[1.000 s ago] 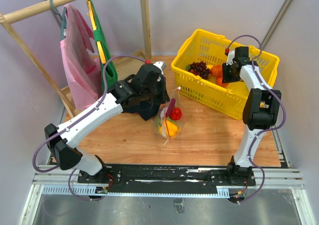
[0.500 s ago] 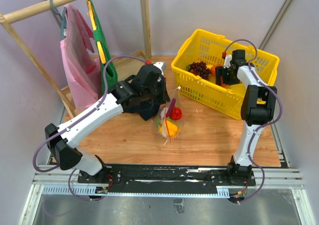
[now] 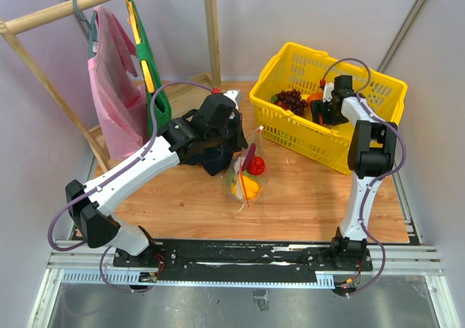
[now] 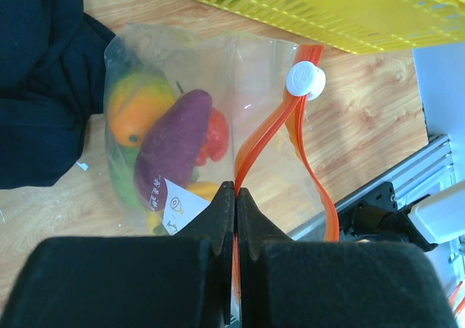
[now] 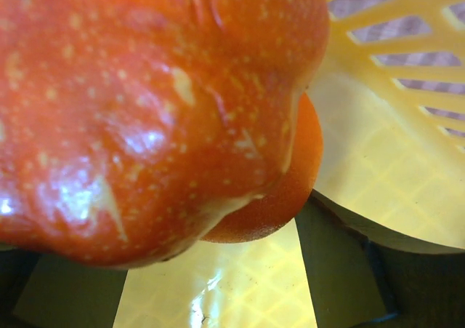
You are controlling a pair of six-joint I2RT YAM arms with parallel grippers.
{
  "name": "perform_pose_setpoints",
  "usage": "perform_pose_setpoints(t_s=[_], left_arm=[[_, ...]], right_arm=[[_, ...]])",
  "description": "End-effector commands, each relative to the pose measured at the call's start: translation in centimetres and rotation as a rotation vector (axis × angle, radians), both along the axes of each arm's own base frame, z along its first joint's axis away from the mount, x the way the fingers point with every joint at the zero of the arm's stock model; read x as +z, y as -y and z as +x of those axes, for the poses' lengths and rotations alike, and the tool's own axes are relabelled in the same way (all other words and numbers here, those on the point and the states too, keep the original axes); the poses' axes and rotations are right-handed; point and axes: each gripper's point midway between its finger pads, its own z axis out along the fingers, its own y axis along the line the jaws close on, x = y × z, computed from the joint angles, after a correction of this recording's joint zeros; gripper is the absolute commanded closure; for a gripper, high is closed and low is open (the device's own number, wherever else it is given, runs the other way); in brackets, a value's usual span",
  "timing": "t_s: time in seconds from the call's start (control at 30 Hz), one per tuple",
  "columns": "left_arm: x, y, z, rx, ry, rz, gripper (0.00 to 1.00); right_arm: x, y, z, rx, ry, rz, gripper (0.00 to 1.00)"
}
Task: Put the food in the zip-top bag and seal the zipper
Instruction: Pick up the fake fruit from the bin.
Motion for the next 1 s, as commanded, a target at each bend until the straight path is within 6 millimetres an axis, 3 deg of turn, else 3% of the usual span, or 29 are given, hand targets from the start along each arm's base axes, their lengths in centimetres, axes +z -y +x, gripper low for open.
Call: perform_pose_setpoints(t_s=[0.0,0.27,0.57,0.77,0.97], left_arm=[[0.0,0.3,-0.1,-0.006,0.002,-0.009,1.00],[0.0,0.2,-0.2,-0.002,-0.001,-0.008,1.00],[-0.2,0.2,-0.2,0.004,-0.008,-0.006,1.00],[-0.3,0.1,-0.2,0.006,-0.011,-0.001,1.00],[-0.3,0.1,-0.2,0.008,-0.011,0.001,1.00]], right_arm=[[0.4,-1.1,1.1,0.032,0.057,0.010,0.12],[3.2,-1.5,2.6,0.025,0.193,0.032,0.07],[0.9,-0.9,4.4,-0.029,0.189,0.025,0.08],[-0.1,-1.3,4.9,-0.014,0.191,0.042,0.16],[0.4,-1.4,4.7,-0.006,0.196,0.048,0.38]])
